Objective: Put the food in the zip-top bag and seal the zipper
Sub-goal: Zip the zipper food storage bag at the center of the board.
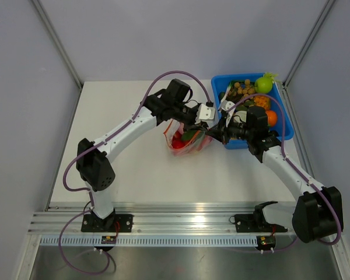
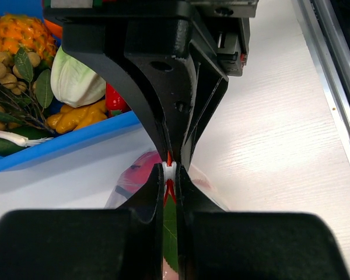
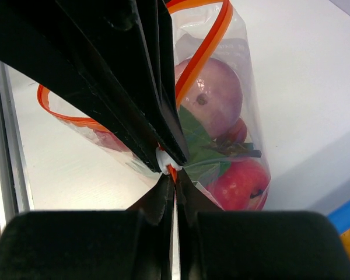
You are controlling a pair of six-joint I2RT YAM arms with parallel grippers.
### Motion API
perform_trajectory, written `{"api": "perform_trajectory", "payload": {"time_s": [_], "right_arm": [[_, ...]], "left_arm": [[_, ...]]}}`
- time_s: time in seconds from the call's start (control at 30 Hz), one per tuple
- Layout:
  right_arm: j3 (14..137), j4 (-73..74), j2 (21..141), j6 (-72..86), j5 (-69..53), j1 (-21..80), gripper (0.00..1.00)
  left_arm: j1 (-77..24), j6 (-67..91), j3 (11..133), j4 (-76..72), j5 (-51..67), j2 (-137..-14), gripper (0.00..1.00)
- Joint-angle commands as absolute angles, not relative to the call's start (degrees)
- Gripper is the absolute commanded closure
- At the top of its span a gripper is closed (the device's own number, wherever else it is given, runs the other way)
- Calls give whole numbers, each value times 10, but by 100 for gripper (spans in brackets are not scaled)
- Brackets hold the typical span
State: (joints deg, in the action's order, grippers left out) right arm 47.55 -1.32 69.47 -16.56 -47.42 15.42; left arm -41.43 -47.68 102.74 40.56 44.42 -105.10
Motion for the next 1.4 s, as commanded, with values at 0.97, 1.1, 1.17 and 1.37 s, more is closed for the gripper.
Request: {"api": "perform_trajectory", "payload": {"time_s": [0.97, 1.1, 1.17, 1.37], "right_arm": [[397, -217, 614, -98, -280, 154, 100], [396, -218, 613, -98, -272, 153, 100], [395, -218, 613, -98, -269, 154, 100], [393, -216, 613, -101, -262, 153, 100]], "left_arm": [[-375, -419, 967, 427, 403, -1009, 100], [-367, -401, 940, 418, 378, -986, 100], [-364, -397, 924, 418, 368, -970, 100], [-358, -376, 885, 407, 330, -933, 100]]}}
